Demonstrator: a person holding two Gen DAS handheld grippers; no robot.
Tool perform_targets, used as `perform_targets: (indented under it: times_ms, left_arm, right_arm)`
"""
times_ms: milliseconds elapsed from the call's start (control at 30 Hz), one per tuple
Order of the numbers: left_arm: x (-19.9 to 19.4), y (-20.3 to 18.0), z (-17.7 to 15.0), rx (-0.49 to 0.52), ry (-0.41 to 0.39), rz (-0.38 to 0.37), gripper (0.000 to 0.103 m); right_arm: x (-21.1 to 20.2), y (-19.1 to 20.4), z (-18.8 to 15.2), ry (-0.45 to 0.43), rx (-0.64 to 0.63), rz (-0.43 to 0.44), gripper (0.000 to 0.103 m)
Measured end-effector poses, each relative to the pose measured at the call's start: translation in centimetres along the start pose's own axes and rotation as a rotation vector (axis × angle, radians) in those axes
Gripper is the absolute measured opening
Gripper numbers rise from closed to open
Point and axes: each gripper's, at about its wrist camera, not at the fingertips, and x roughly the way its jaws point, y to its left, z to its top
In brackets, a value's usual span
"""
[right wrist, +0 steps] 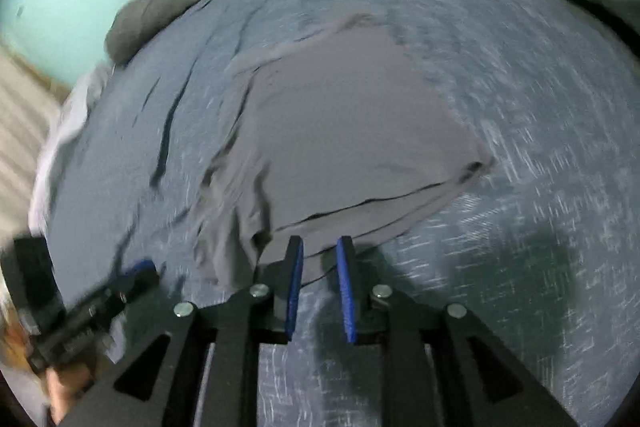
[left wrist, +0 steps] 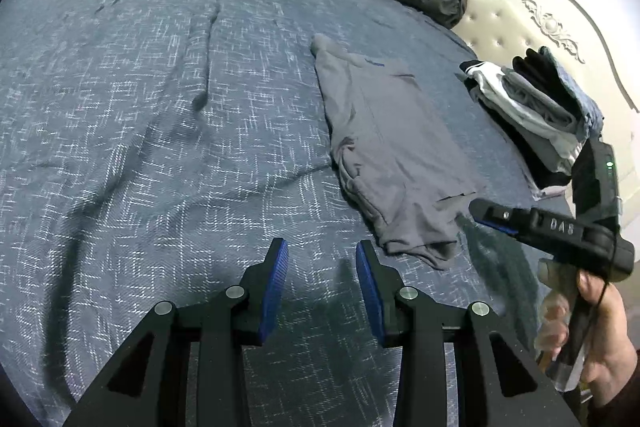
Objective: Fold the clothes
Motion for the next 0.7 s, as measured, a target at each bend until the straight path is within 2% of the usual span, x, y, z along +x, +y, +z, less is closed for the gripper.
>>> perform_targets:
  times_ms: [33, 100, 200, 333, 567, 700]
  left_arm:
    - [-0.1, -0.2, 0.0, 0.010, 0.001, -0.003, 0.038]
    - [-0.2, -0.8, 0.1, 0.029, -0.001, -0.016, 0.038]
    - [-0.3, -2.2, 0.3, 0.055, -0.005, -0.048, 0.038]
    - [0.3, -4.4, 0.1, 0.101, 0.010, -0.082, 0.038]
    - [1.6, -6.4, -0.2, 0.165, 0.031, -0.063, 0.038]
    - [1.5, -7.7, -0.2, 0.212, 0.012, -0.057, 0.038]
  right_arm:
    - [-0.3, -0.8, 0.2, -0.013, 0.028, -0.004, 0.030]
    - [-1.3, -2.6, 0.6, -0.053, 0.082, -0.017, 0.032]
    - [-2.6, -5.2, 1.3, -0.098, 0.155, -0.051, 0.033]
    - [-2.9, -7.1, 2.1, -0.101, 0.191, -0.072, 0.034]
    - [-2.7, -7.0, 3.1, -0.112, 0.133, -0.073, 0.034]
    - [-2.0, -6.8, 3.4, -0.108, 0.086, -0.059, 0.034]
